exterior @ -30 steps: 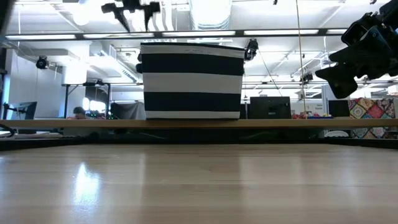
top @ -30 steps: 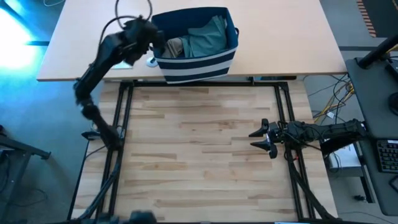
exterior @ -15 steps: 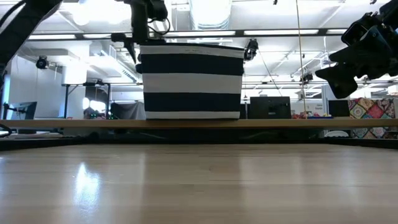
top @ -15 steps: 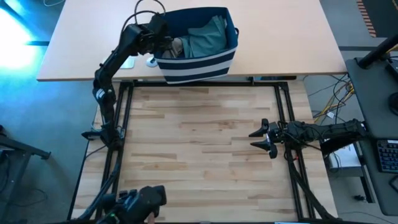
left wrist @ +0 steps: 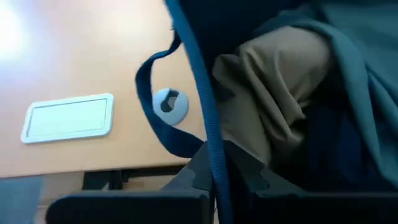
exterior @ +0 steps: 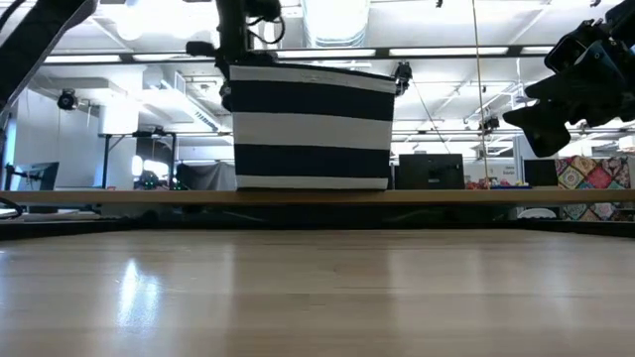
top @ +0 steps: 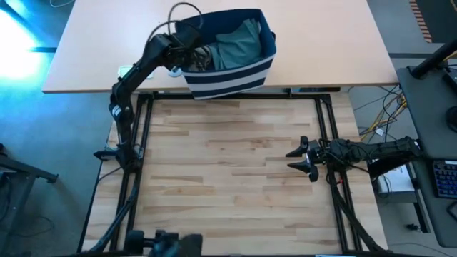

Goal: Fold Laundry from Bin
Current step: Fold the brown shorts from the blue laundry basket

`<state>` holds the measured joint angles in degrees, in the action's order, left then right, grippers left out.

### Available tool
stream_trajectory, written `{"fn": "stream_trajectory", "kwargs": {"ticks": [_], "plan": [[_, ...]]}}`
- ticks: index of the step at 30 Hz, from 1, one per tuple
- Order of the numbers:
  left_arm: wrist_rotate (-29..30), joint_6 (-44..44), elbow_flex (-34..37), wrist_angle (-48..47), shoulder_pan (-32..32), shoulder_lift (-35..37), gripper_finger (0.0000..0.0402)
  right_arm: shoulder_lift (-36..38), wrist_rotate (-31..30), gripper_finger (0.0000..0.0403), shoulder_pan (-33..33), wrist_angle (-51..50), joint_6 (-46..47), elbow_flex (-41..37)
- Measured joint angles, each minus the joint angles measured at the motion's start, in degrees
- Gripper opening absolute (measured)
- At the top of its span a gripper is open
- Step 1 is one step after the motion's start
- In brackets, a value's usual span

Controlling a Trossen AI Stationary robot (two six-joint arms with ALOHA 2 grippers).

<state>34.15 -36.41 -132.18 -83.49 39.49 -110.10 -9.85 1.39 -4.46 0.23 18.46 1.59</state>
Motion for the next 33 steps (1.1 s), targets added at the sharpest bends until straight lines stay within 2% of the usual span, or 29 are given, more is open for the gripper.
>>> {"fn": "stream_trajectory", "kwargs": {"ticks": [5,11,22,27,33], "plan": [[3.62,-0.18,0.0,-3.52,-5.55,0.64,0.0002,0.0,0.0,0.0206,0.01,0.0,0.0,-0.01],[4.57,-0.61,0.0,-5.17,-11.26,1.48,0.0002,0.0,0.02,0.0206,0.0,0.0,-0.01,0.0],[0.49,-0.98,0.67,-6.61,-14.63,2.47,0.0,0.0,0.01,0.0206,0.0,0.0,0.0,-0.01],[-2.17,-3.67,5.21,-6.7,-14.73,2.58,0.0001,0.0,0.0,0.0206,0.01,0.0,0.0,0.01],[-2.7,-8.17,14.6,-7.09,-14.96,2.68,0.0001,0.0,0.02,0.0206,-0.01,0.0,0.0,-0.01]]}}
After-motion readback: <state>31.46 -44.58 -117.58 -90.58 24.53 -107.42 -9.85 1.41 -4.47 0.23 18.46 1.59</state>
